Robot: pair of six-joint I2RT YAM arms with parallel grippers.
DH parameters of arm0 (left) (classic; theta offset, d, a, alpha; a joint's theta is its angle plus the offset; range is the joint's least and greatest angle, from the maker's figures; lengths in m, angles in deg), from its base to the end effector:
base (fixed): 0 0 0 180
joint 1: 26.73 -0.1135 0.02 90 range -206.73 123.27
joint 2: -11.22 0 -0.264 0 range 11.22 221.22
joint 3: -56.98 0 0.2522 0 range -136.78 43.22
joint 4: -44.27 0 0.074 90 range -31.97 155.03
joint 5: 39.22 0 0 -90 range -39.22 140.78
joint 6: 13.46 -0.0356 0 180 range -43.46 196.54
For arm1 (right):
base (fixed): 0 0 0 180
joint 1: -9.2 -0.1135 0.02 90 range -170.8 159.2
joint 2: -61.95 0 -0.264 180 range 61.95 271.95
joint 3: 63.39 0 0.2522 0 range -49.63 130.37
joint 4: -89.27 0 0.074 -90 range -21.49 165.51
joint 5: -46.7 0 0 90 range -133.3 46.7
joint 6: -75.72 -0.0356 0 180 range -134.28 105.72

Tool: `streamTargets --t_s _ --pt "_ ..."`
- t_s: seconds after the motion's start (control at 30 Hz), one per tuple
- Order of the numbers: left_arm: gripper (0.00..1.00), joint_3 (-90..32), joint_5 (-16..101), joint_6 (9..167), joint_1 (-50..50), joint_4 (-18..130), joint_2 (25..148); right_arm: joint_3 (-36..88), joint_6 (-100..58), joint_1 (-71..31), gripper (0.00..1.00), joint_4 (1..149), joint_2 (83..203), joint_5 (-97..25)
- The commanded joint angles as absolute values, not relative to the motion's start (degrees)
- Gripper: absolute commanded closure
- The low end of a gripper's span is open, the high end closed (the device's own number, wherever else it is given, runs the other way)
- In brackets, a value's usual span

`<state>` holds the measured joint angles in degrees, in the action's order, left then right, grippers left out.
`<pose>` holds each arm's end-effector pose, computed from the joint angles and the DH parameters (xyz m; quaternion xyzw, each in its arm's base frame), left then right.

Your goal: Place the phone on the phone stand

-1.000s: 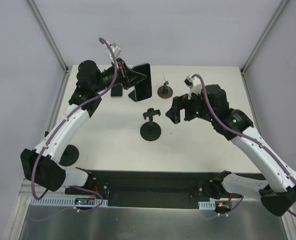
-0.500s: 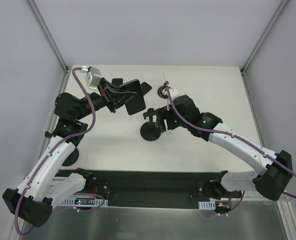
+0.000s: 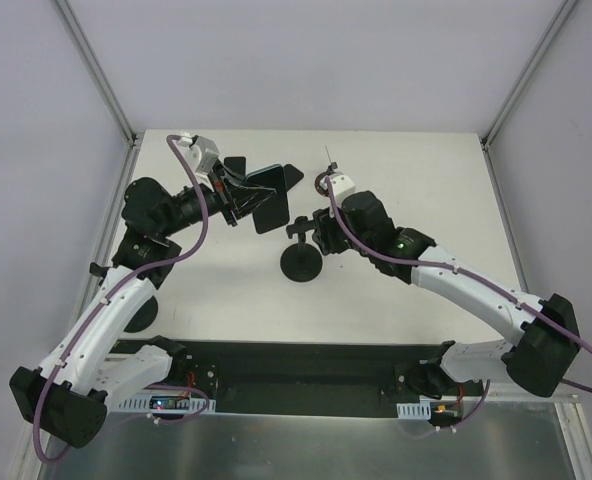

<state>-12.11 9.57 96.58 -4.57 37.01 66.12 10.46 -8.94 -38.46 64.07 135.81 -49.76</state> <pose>0.1824 -0.0996 0.4282 0.3005 0.5217 -0.4634 0.6503 0.2035 0.2174 0.3205 -0.3491 0.7679 0.1487 0.5160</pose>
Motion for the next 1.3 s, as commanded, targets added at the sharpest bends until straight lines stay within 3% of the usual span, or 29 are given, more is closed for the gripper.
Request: streamTargets --t_s 0.0,0.1,0.53,0.77,0.87,0.93,1.07,1.27 --pt "1.00 -14.43 10.79 93.16 -4.31 35.88 66.06 12.77 -7.43 -38.35 0.54 67.34 137.18 -52.79" --pt "1.00 -14.44 10.00 93.24 -4.31 35.18 66.68 13.21 -6.73 -38.35 0.59 67.34 137.27 -53.24" --pt "1.00 -14.08 8.77 92.98 -4.31 34.04 68.44 16.11 -4.70 -37.91 0.62 66.11 139.20 -50.34" --pt "1.00 -13.56 5.52 92.89 -4.31 31.76 69.93 16.81 -4.26 -37.65 0.86 66.02 139.99 -49.98" --pt "1.00 -11.80 -2.98 95.17 -4.31 22.91 72.39 16.90 -3.74 -37.48 0.97 65.93 139.91 -49.63" --pt "1.00 -8.83 -12.99 99.89 -3.97 7.74 74.93 16.73 -3.82 -36.86 0.99 65.93 139.47 -46.75" --pt "1.00 -2.67 -19.88 103.80 -0.90 -15.42 77.49 17.25 -3.48 -33.61 0.99 66.37 139.81 -35.41" --pt "1.00 -7.66 -24.54 84.65 6.31 -1.92 83.99 19.10 -1.19 -31.15 0.99 64.18 141.66 -23.27"
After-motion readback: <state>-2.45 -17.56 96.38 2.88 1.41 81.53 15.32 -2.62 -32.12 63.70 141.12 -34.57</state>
